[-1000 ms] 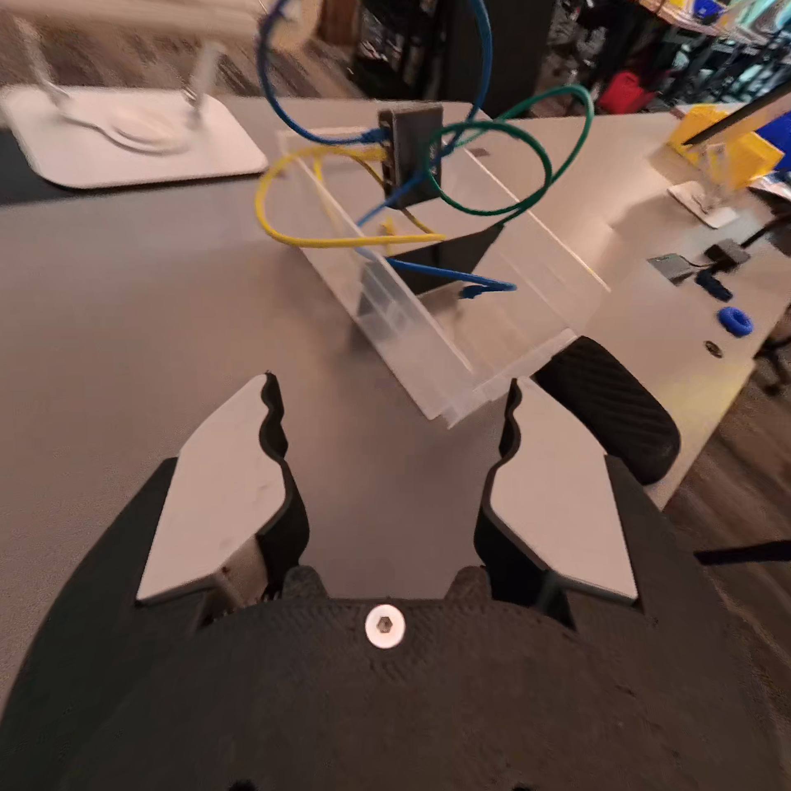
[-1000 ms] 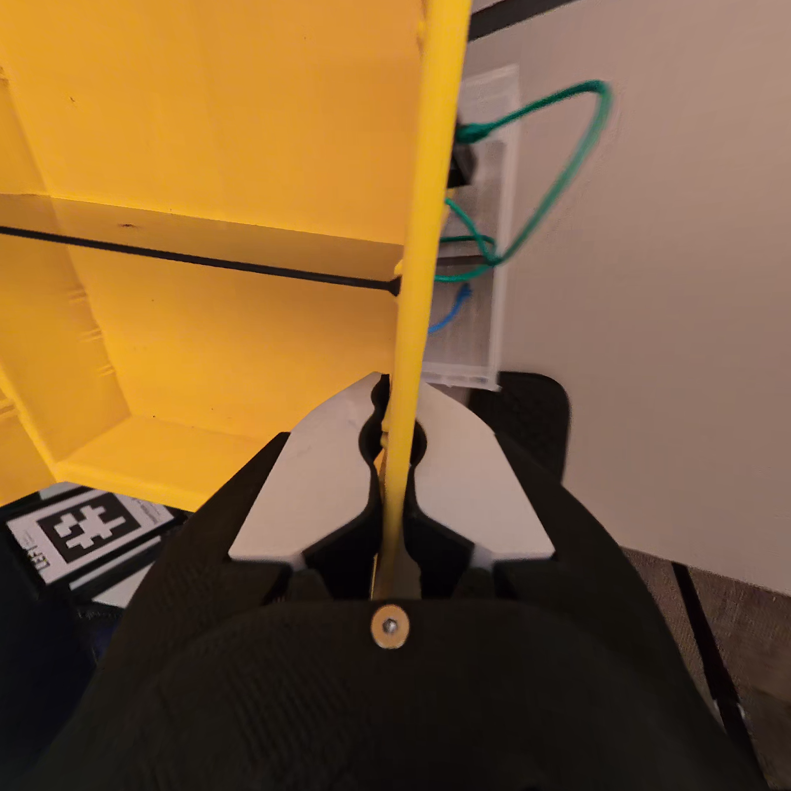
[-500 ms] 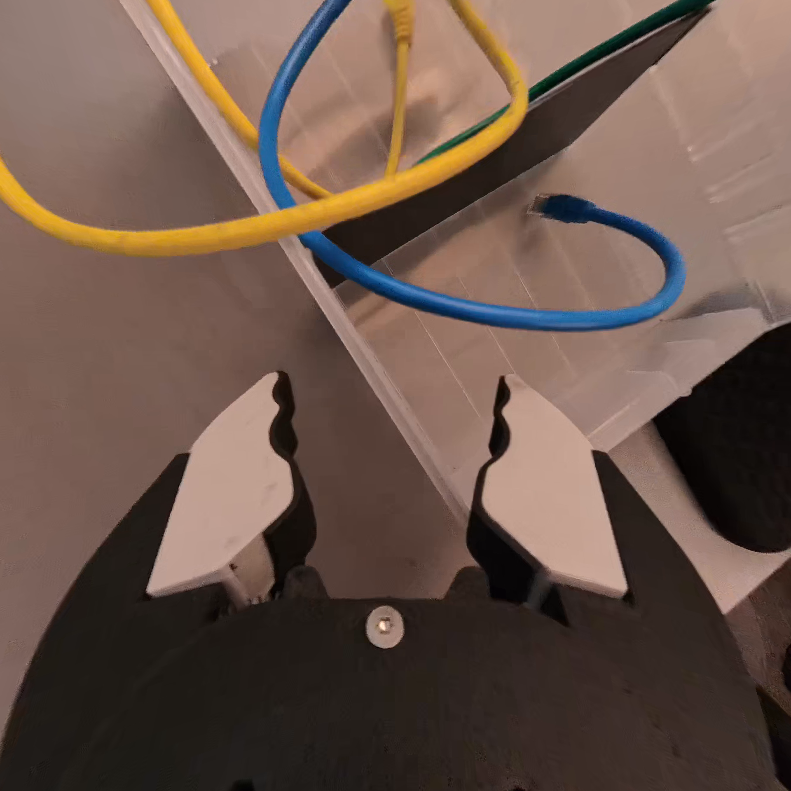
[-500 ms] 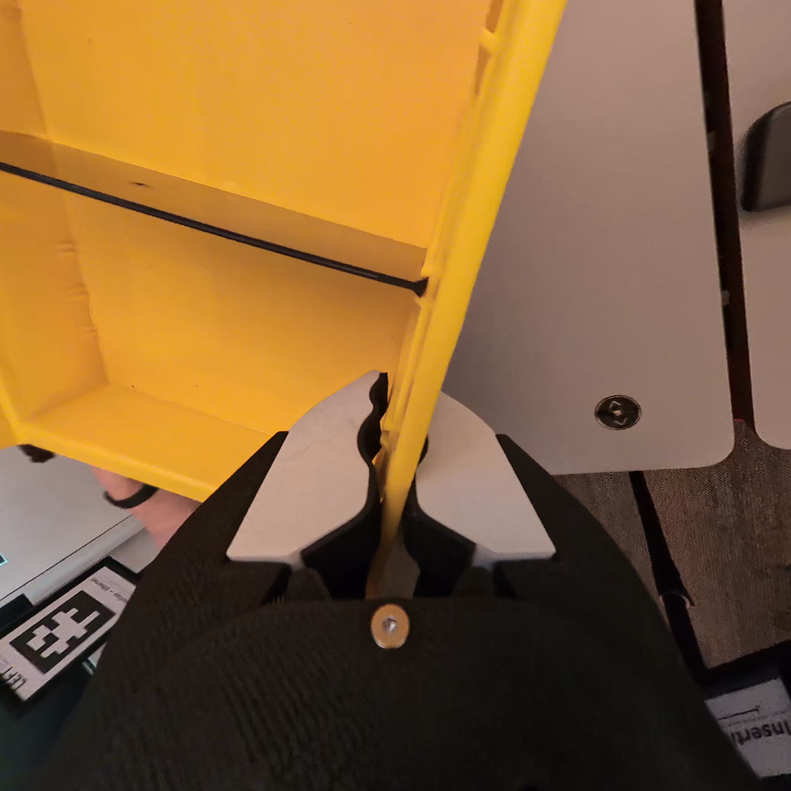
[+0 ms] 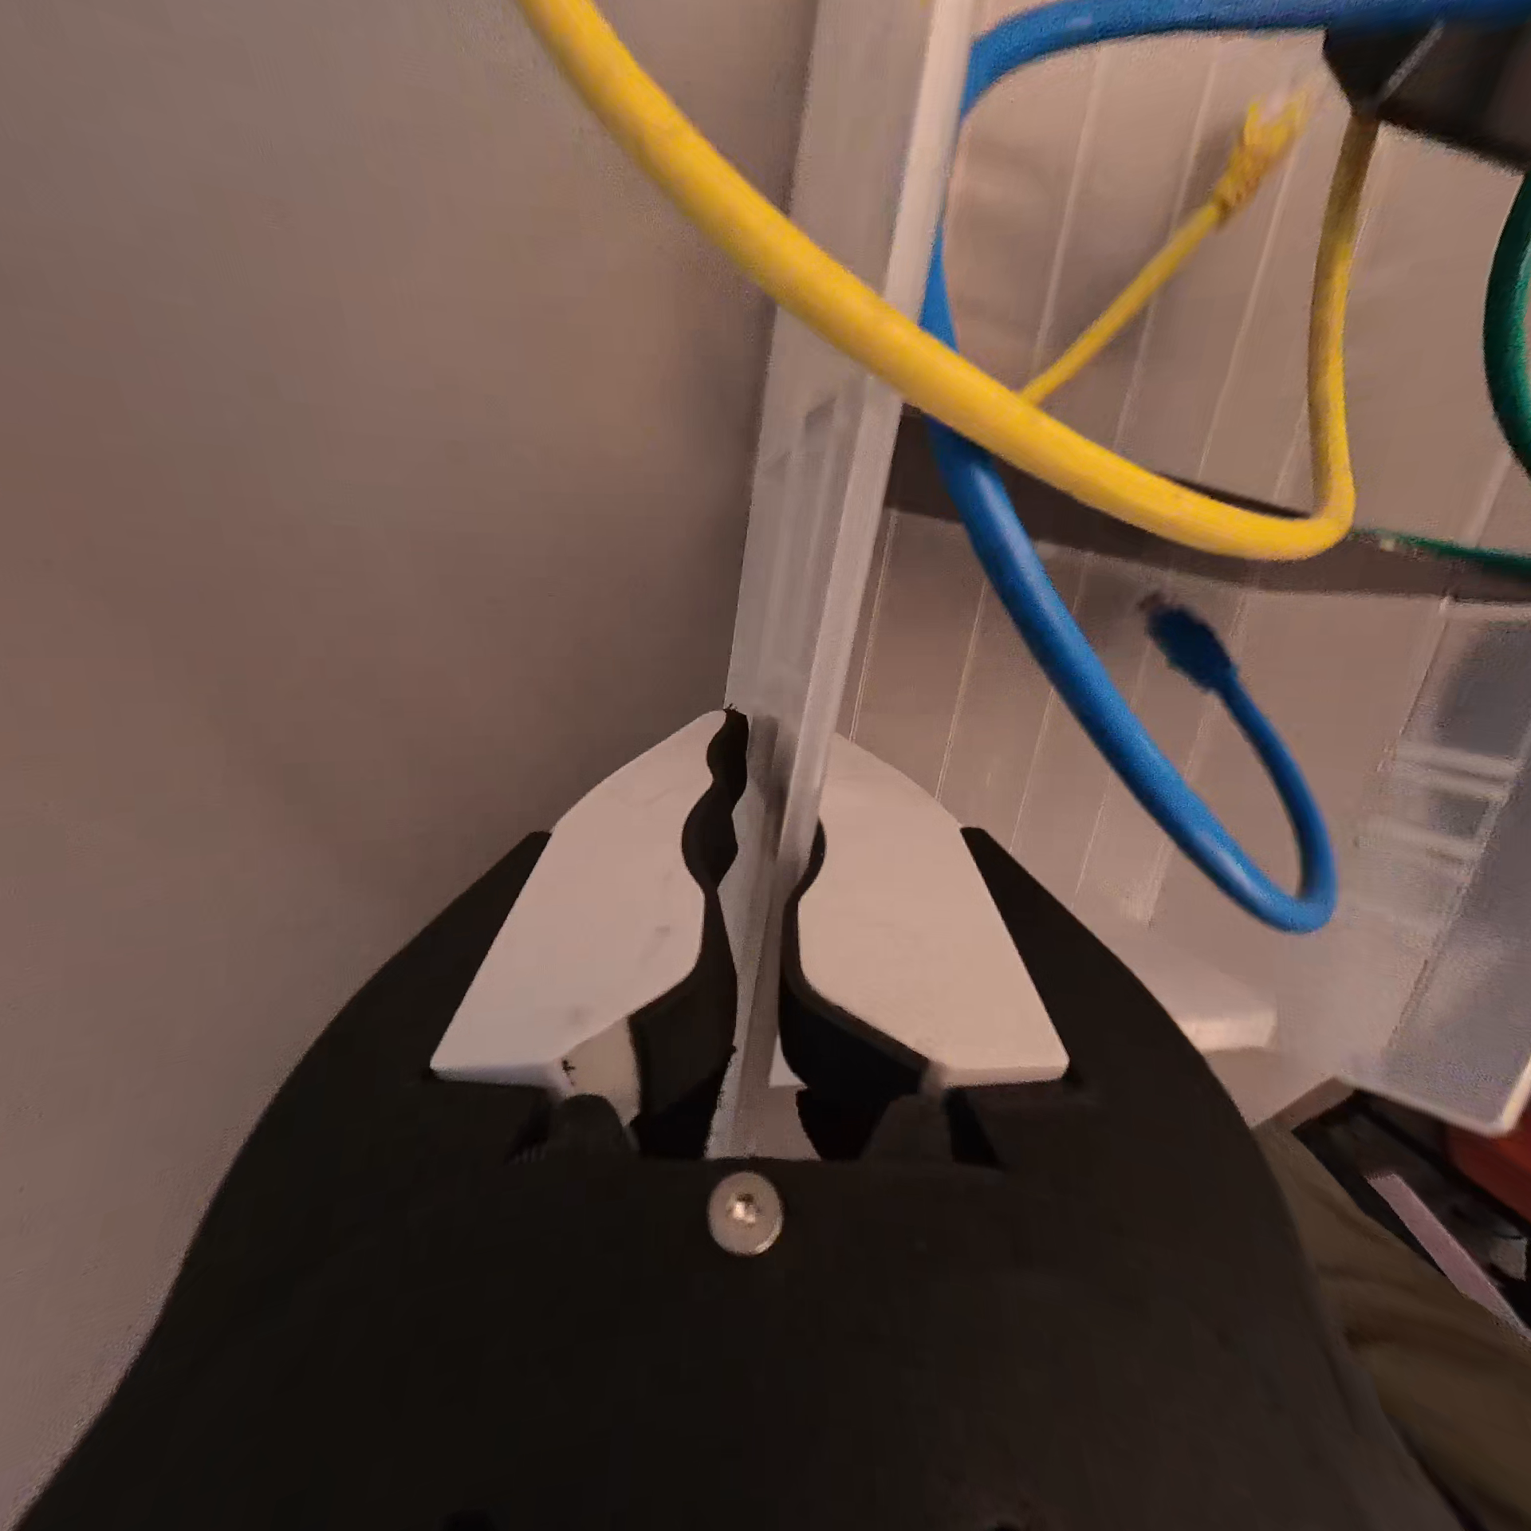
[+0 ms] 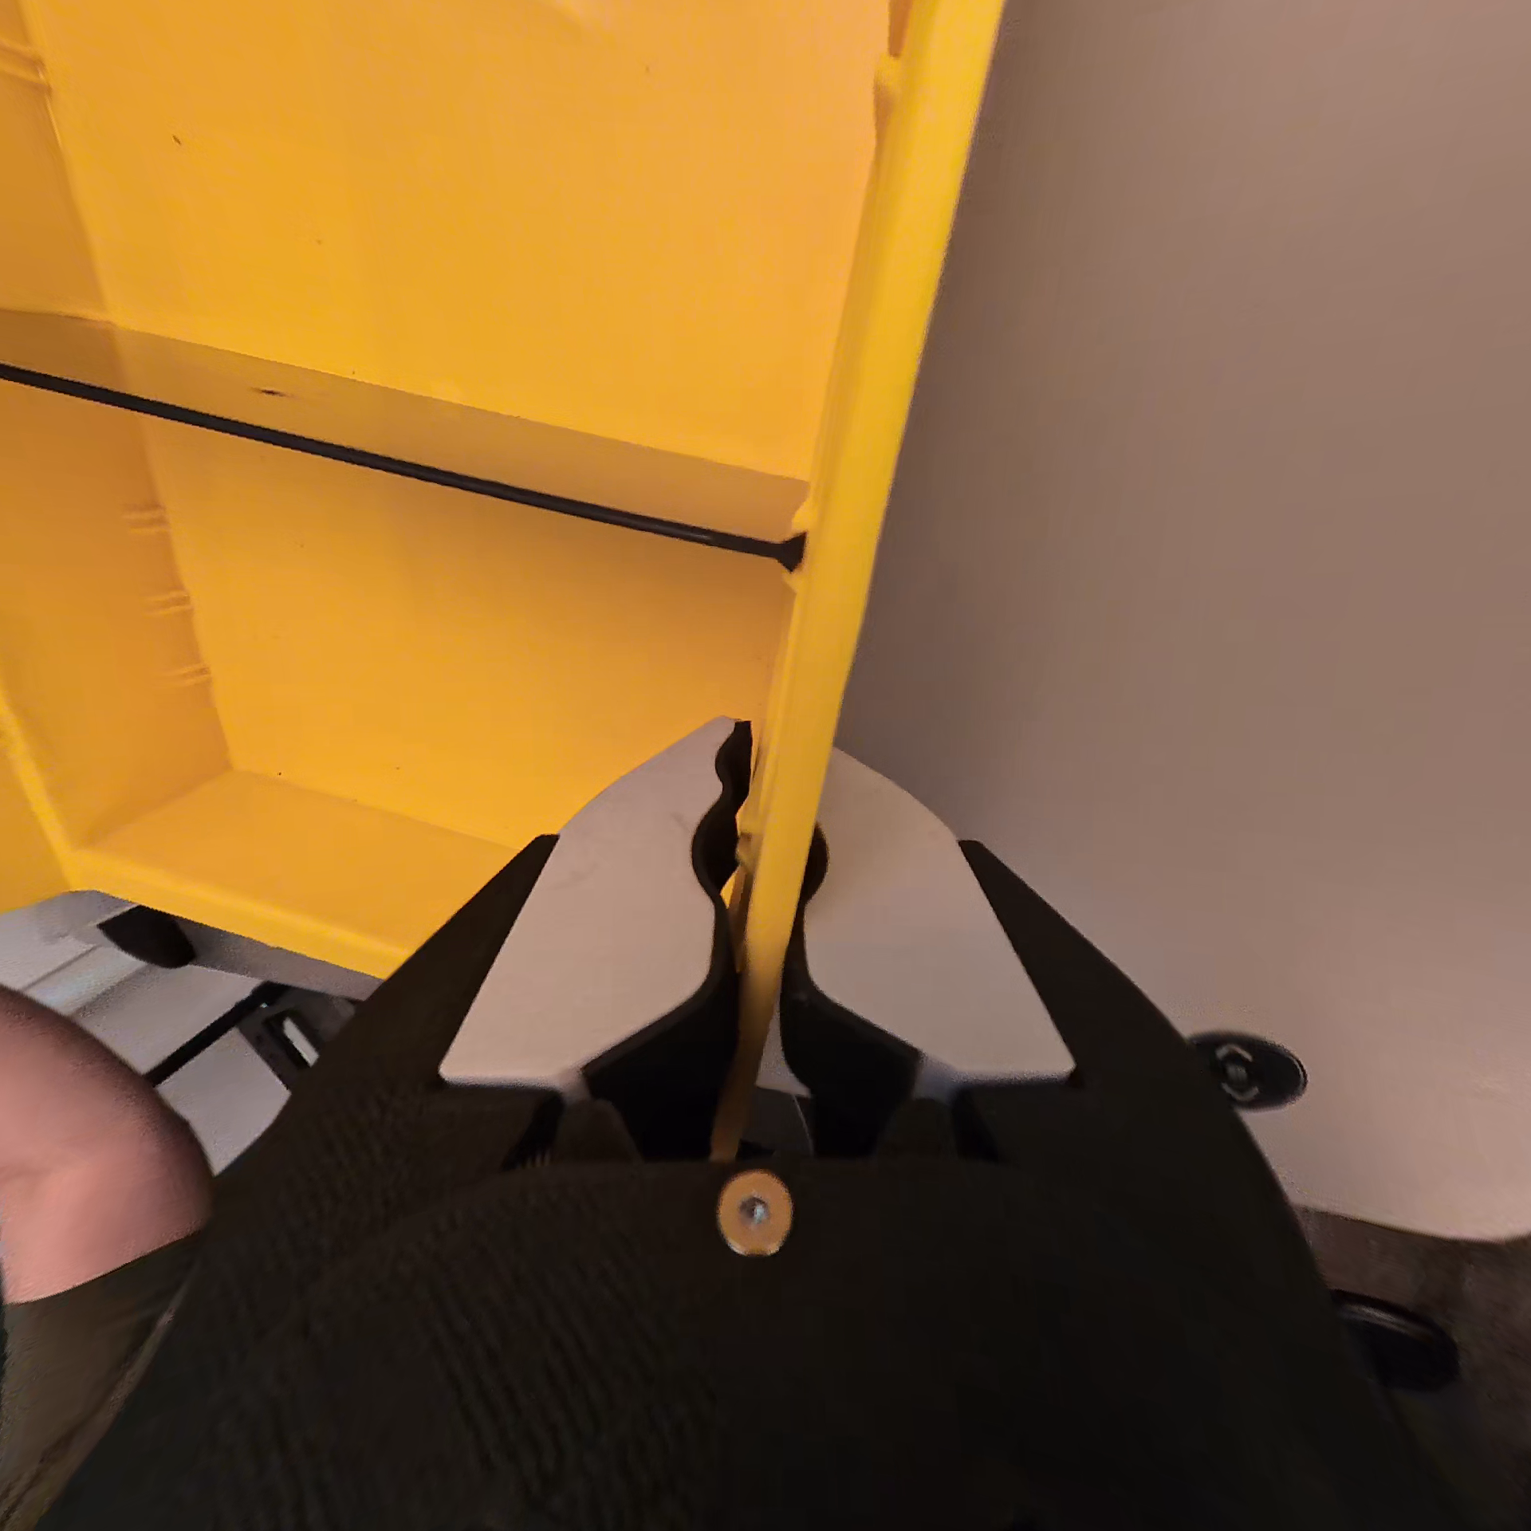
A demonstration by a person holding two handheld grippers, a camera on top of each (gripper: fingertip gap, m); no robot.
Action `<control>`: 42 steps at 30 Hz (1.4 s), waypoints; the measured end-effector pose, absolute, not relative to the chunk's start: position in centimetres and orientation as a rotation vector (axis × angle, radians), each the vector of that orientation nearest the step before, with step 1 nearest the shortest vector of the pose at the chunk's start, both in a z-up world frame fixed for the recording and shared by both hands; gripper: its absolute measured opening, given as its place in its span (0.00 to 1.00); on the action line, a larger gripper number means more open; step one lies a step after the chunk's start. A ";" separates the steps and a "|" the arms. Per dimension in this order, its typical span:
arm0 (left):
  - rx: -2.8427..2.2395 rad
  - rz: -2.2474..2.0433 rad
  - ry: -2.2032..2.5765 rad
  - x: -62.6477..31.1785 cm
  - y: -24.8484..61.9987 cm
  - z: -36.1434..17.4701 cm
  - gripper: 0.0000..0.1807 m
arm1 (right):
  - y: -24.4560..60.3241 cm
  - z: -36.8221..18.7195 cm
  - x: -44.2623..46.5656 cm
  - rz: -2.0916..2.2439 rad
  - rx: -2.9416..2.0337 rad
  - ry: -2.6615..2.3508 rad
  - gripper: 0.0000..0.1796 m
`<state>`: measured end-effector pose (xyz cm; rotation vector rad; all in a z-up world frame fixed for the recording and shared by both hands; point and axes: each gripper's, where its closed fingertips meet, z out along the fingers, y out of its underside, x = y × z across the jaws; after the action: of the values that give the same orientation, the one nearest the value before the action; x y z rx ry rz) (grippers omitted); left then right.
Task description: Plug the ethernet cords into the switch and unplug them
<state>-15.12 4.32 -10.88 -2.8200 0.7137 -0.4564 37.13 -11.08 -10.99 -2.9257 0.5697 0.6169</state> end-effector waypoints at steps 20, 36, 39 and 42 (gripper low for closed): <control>-2.823 -0.379 0.115 -41.2 3.8 -7.3 0.04 | -4.6 -13.3 30.2 0.361 -3.014 0.252 0.03; -2.690 -0.473 -0.213 -45.7 3.1 -10.4 0.05 | -2.5 -13.2 28.4 0.295 -3.028 0.198 0.03; -2.660 -0.478 -0.228 -46.0 3.0 -10.8 0.05 | -2.5 -13.2 28.5 0.292 -3.035 0.193 0.03; -2.641 -0.439 -0.267 -47.1 2.7 -10.8 0.05 | -2.5 -13.2 29.0 0.301 -3.027 0.215 0.03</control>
<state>-47.10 2.71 -10.83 -2.6408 -0.2672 -0.4386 28.95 -2.52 -13.22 -3.0265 0.2154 0.3006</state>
